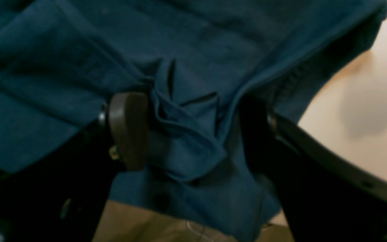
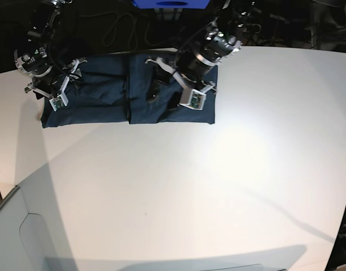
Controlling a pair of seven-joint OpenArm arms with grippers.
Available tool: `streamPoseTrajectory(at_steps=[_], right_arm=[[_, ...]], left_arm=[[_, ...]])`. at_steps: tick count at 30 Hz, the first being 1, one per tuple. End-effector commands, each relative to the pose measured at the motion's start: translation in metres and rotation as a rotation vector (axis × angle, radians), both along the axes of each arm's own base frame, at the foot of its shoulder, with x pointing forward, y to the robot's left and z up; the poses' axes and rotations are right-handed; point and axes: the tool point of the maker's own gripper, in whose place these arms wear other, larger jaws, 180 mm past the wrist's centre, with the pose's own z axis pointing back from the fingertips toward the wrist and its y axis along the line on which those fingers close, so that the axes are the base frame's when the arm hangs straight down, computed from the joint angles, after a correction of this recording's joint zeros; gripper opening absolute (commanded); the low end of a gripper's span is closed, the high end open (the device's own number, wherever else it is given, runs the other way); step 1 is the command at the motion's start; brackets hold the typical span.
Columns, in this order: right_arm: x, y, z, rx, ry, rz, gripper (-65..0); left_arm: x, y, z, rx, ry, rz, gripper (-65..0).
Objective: Fold the T-shirt properly
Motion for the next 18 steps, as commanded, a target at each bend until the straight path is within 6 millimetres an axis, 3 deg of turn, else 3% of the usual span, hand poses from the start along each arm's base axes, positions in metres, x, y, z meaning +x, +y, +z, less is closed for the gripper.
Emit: streamPoseTrajectory(at_steps=[1, 5, 11, 14, 18], right_arm=[[0.011, -0.002, 0.016, -0.015, -0.059, 0.028, -24.9], [0.020, -0.002, 0.036, -0.042, -0.121, 0.039, -24.7], [0.021, -0.029, 0.057, -0.072, -0.186, -0.079, -23.2], [0.017, -0.042, 0.050, -0.066, -0.167, -0.128, -19.7], [0.012, -0.048, 0.032, -0.036, -0.119, -0.158, -18.0]], left_arm=[[0.005, 0.010, 0.013, -0.011, -0.046, 0.029, -32.3], [0.016, 0.059, 0.011, 0.053, -0.056, 0.148, -32.3], [0.025, 0.136, 0.004, 0.161, -0.052, 0.332, -32.3], [0.028, 0.170, 0.007, 0.200, -0.062, 0.420, -32.3], [0.029, 0.194, 0.010, 0.231, -0.070, 0.478, -32.2]])
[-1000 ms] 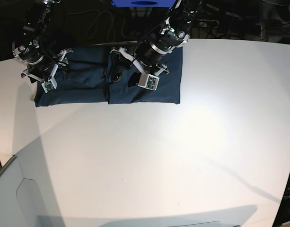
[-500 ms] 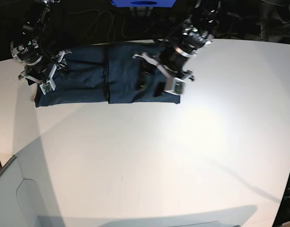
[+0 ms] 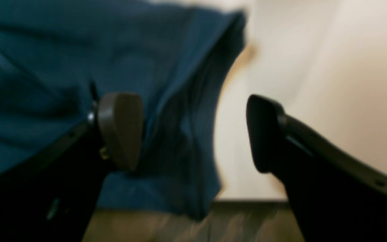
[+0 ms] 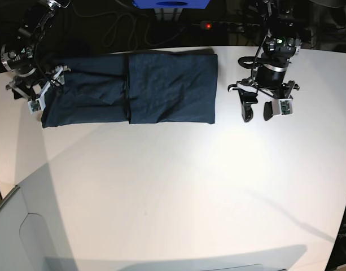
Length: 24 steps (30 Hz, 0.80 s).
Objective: Fold the T-shirt properly
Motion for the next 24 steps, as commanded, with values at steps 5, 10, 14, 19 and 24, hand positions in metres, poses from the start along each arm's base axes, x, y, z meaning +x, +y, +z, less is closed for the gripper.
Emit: streamPoseTrajectory(at_steps=[5, 10, 14, 19, 24], right_arm=[[0.003, -0.001, -0.013, 0.048, 0.005, 0.000, -18.0], [0.003, -0.004, -0.026, 0.082, 0.029, -0.027, -18.0], [0.001, -0.005, -0.038, 0.108, 0.059, -0.043, -18.5], [-0.005, -0.005, -0.056, 0.145, 0.108, -0.050, -21.1], [-0.005, -0.002, -0.068, 0.182, 0.133, -0.064, -37.9]], left_arm=[[0.003, 0.004, 0.010, 0.003, -0.040, 0.010, -32.2], [-0.001, 0.002, 0.007, 0.000, -0.027, 0.004, -32.2], [-0.005, 0.006, -0.010, -0.005, 0.019, 0.016, -32.2], [-0.013, 0.012, -0.034, -0.006, 0.085, 0.030, -32.2], [-0.017, 0.015, -0.048, -0.009, 0.123, 0.038, -32.2]])
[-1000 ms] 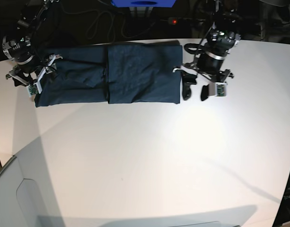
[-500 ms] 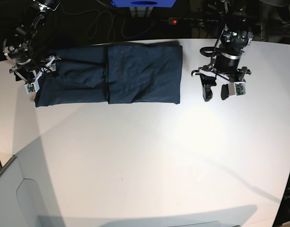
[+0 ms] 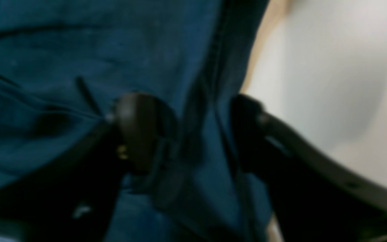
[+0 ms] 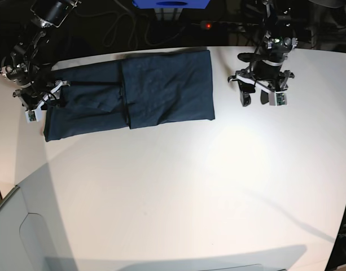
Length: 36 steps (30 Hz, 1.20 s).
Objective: Fold the T-shirt properly
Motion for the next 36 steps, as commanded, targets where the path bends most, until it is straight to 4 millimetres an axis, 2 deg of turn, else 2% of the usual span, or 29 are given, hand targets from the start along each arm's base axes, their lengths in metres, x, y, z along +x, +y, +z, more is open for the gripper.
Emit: streamPoseTrajectory(at_steps=[1, 3, 6, 7, 12, 15, 19, 22, 25, 28, 32, 36], right_arm=[[-0.032, -0.002, -0.023, -0.042, 0.165, 0.032, -41.9], [-0.032, -0.002, -0.023, -0.042, 0.168, 0.032, -49.0], [-0.032, -0.001, -0.023, -0.040, 0.168, 0.034, -63.3], [-0.032, -0.001, -0.023, -0.040, 0.168, 0.034, -65.0], [-0.030, -0.001, -0.021, -0.045, 0.161, 0.035, -64.9], [-0.020, -0.004, -0.003, -0.086, 0.110, 0.043, -64.9], [-0.004, 0.005, 0.025, -0.136, 0.025, 0.069, -64.9], [-0.003, 0.013, 0.039, -0.152, -0.014, 0.074, -64.9], [0.001, 0.020, 0.056, -0.175, -0.065, 0.078, -64.9], [0.004, 0.024, 0.070, -0.194, -0.101, 0.080, -64.9], [0.004, 0.028, 0.088, -0.230, -0.124, 0.079, -64.9], [0.006, 0.057, 0.109, -0.262, -0.157, 0.157, -64.9]], left_arm=[[0.004, 0.001, 0.008, 0.005, -0.036, -0.001, -32.2], [0.004, 0.001, 0.008, 0.005, -0.036, -0.001, -32.2], [0.004, 0.001, 0.008, 0.005, -0.036, -0.001, -32.2], [0.004, 0.001, 0.008, 0.003, -0.036, 0.000, -32.2], [0.004, -0.004, 0.007, -0.008, -0.035, -0.002, -32.2], [0.004, -0.008, 0.006, -0.025, -0.035, 0.006, -32.2], [0.001, -0.011, -0.001, -0.037, -0.017, 0.008, -32.2], [-0.003, -0.029, -0.018, -0.062, 0.029, -0.036, -32.2], [-0.006, -0.043, -0.027, -0.084, 0.052, -0.065, -32.2], [-0.007, -0.056, -0.028, -0.101, 0.056, -0.092, -32.0], [-0.008, -0.063, -0.029, -0.111, 0.061, -0.108, -32.0], [-0.004, -0.067, -0.027, -0.115, 0.053, -0.118, -32.0]])
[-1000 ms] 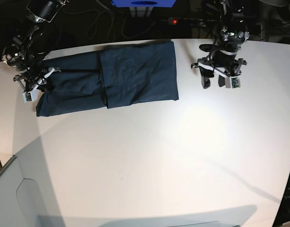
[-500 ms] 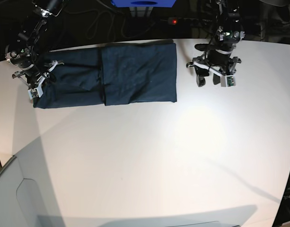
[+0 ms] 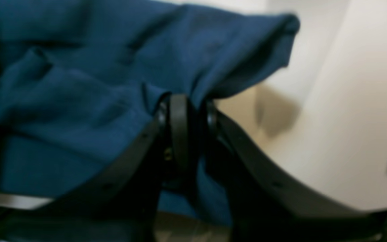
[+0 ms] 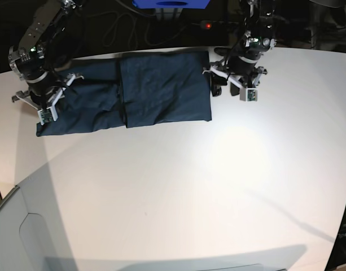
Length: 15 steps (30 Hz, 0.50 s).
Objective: Fold the T-shirt properly
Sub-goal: 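Grasp the strip end with the right gripper and fold it over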
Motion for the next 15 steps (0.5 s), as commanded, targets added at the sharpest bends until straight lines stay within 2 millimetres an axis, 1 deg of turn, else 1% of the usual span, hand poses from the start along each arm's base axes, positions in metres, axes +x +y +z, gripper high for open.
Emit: streamPoseTrajectory(at_steps=[1, 2, 5, 10, 13, 15], right_arm=[[0.006, 0.017, 0.014, 0.001, -0.048, 0.062, -64.9], [0.007, 0.037, 0.016, 0.020, -0.059, 0.113, -64.9], [0.007, 0.084, 0.016, 0.070, -0.062, 0.241, -64.9], [0.006, 0.156, 0.021, 0.145, -0.076, 0.449, -64.9], [0.000, 0.195, 0.026, 0.185, -0.086, 0.561, -64.9], [-0.005, 0.214, 0.030, 0.206, -0.093, 0.619, -64.9]], left_arm=[[0.006, 0.000, 0.008, -0.003, -0.038, 0.000, -32.0], [0.007, 0.000, 0.009, -0.003, -0.040, 0.000, -32.0], [0.007, 0.000, 0.009, -0.003, -0.040, 0.000, -32.0], [0.007, 0.000, 0.009, -0.003, -0.040, 0.000, -31.9], [0.006, 0.000, 0.008, -0.003, -0.038, 0.000, -31.9], [0.005, 0.000, 0.008, -0.003, -0.035, 0.001, -31.9]])
